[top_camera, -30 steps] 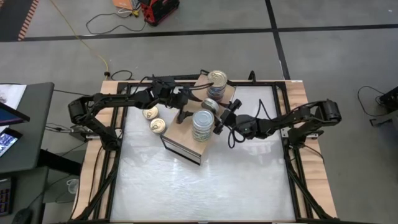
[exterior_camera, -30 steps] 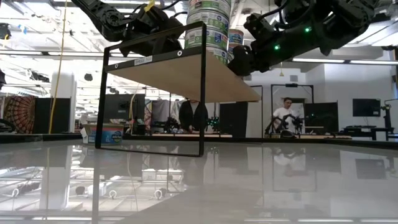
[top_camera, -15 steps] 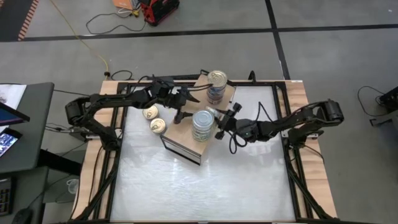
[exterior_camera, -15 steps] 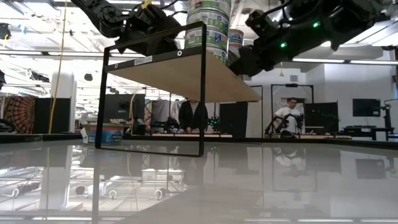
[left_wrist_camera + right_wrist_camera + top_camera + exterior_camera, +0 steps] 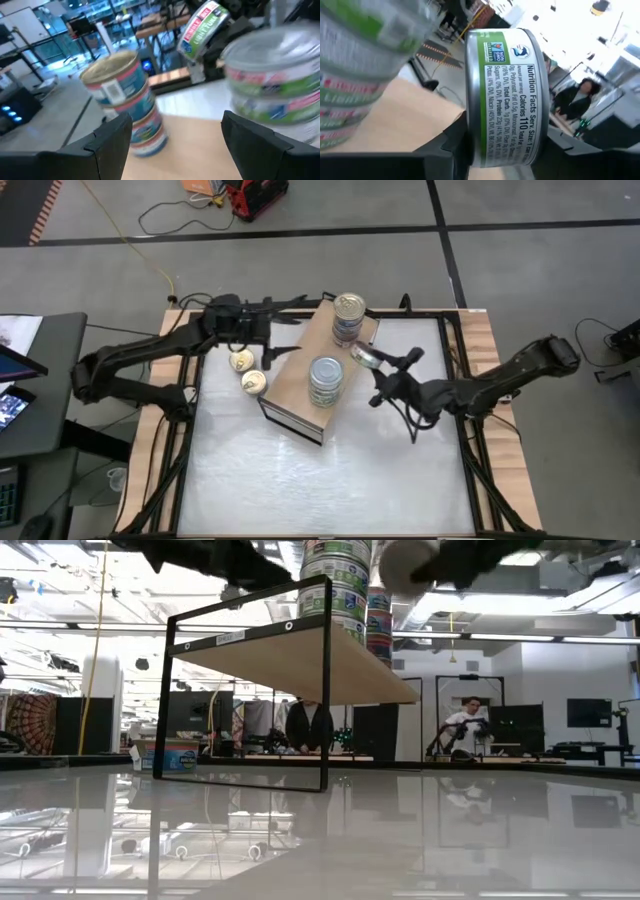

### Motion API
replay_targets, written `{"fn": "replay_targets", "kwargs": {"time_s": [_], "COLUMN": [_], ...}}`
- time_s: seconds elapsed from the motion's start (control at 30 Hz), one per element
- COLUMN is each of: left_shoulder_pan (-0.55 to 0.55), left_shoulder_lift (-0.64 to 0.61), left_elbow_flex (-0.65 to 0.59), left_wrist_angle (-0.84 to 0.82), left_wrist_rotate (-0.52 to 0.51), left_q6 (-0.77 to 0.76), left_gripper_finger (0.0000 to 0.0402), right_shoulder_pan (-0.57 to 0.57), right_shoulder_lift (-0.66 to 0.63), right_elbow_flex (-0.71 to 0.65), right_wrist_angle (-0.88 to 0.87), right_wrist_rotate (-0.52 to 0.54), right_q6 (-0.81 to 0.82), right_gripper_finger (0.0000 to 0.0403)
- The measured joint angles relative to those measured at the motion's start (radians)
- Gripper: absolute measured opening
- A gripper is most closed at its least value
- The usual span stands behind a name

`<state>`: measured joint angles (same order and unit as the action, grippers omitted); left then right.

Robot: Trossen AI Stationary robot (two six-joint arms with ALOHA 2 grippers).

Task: Stack canned seafood by type on shelf
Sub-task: Stack the green tuna can on top of the other green tuna can

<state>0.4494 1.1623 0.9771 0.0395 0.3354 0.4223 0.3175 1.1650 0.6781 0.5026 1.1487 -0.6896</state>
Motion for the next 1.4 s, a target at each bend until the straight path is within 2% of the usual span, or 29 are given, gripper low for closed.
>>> {"fn": "replay_targets", "kwargs": {"time_s": [0.2, 0.3, 0.47, 0.67, 0.8, 1.07, 1.2, 1.4], "left_shoulder_pan": [-0.036, -0.048, -0.066, -0.072, -0.072, -0.094, -0.109, -0.131], "left_shoulder_lift": [-0.037, -0.047, -0.068, -0.088, -0.091, -0.091, -0.084, -0.083], "left_elbow_flex": [0.0, 0.0, 0.0, 0.001, 0.001, 0.001, 0.001, 0.002], "left_wrist_angle": [-0.009, -0.032, -0.058, -0.078, -0.1, -0.11, -0.108, -0.089], "left_wrist_rotate": [0.058, 0.061, 0.062, 0.127, 0.135, 0.142, 0.144, 0.134], "left_q6": [-0.087, -0.109, -0.17, -0.268, -0.301, -0.291, -0.289, -0.247], "left_gripper_finger": [0.0295, 0.0295, 0.0295, 0.0295, 0.0295, 0.0295, 0.0295, 0.0295], "right_shoulder_pan": [0.039, 0.044, 0.048, 0.049, 0.047, 0.047, 0.045, 0.04], "right_shoulder_lift": [0.054, 0.114, 0.205, 0.307, 0.34, 0.339, 0.339, 0.343], "right_elbow_flex": [0.123, 0.183, 0.294, 0.38, 0.418, 0.436, 0.436, 0.436], "right_wrist_angle": [-0.001, -0.003, -0.004, -0.023, -0.063, -0.083, -0.081, -0.081], "right_wrist_rotate": [-0.053, -0.05, -0.02, 0.0, 0.016, -0.02, -0.072, -0.077], "right_q6": [-0.263, -0.392, -0.539, -0.713, -0.763, -0.804, -0.824, -0.838], "right_gripper_finger": [0.0161, 0.0165, 0.0194, 0.0174, 0.0167, 0.0205, 0.0202, 0.019]}}
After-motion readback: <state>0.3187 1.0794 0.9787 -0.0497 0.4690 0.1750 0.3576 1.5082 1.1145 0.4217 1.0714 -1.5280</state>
